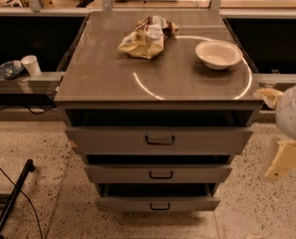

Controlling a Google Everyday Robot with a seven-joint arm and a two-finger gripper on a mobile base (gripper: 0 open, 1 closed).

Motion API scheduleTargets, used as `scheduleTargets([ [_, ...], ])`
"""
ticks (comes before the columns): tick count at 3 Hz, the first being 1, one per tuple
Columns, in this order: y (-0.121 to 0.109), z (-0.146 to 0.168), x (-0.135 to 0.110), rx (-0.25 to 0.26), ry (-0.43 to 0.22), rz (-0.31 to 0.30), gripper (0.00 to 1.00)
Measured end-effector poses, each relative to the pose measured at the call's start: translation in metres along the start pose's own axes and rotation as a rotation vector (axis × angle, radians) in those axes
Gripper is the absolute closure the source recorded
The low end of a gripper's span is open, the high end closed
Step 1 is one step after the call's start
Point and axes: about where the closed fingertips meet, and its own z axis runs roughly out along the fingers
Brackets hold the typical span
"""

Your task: Open middle drawer

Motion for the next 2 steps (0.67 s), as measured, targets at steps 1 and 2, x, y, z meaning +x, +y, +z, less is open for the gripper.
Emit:
scheduleTargets([
  [1, 0.0009, 0.014, 0.0022, -0.021, 0.096, -0.062, 0.0],
  [2, -0.0002, 0.0117, 0.0077, -0.012, 0.109, -0.07, 0.0],
])
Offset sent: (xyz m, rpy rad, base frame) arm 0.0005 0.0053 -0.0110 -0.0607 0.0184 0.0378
